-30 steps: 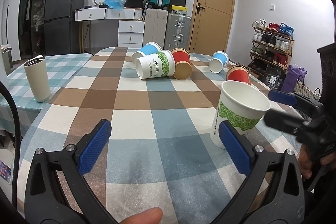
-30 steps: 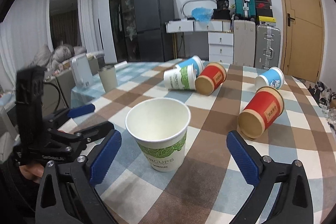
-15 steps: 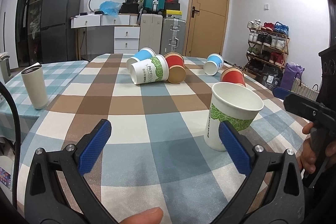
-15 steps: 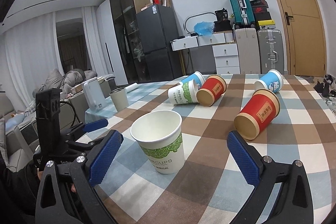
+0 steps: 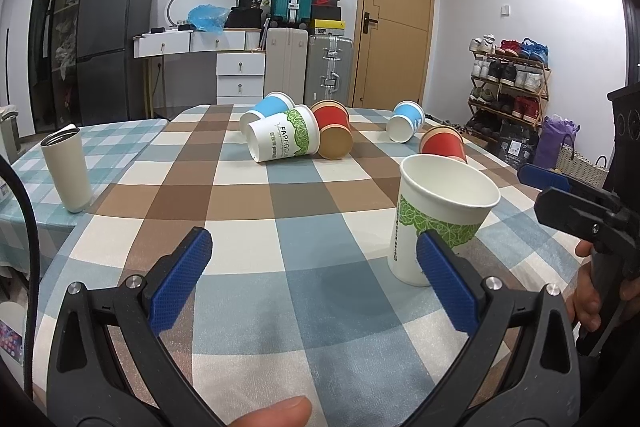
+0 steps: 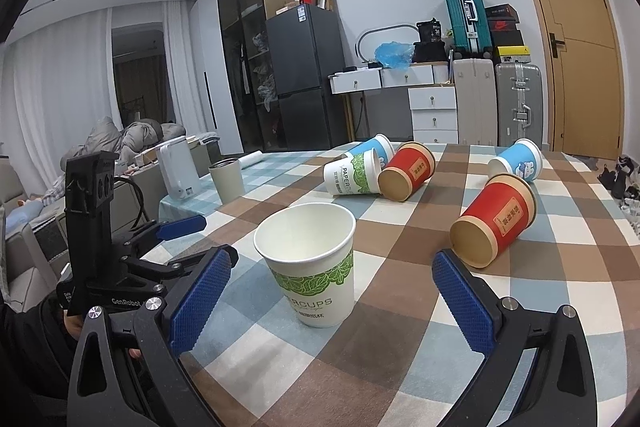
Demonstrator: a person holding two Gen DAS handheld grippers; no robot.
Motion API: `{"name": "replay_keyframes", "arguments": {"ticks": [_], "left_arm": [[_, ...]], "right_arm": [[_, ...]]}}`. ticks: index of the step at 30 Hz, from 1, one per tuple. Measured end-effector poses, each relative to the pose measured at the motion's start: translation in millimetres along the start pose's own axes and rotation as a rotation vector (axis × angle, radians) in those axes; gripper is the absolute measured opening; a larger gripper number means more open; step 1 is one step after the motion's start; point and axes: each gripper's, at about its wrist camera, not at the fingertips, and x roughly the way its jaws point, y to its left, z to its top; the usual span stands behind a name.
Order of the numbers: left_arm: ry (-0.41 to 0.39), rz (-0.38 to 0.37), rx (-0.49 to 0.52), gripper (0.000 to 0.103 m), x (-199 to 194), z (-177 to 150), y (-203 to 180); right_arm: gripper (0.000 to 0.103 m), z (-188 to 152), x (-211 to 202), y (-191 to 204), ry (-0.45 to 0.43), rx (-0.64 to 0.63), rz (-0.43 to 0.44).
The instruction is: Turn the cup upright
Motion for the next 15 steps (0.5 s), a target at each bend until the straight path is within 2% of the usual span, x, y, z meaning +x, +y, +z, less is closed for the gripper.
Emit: {"name": "replay_keyframes", "arguments": {"ticks": [15], "left_arm": [[0.0,0.001,-0.001,0.102,0.5,-0.3,-0.5]], "right_arm": [[0.103,-0.3,0.2,0.6,0.002,0.001,0.004]]}}
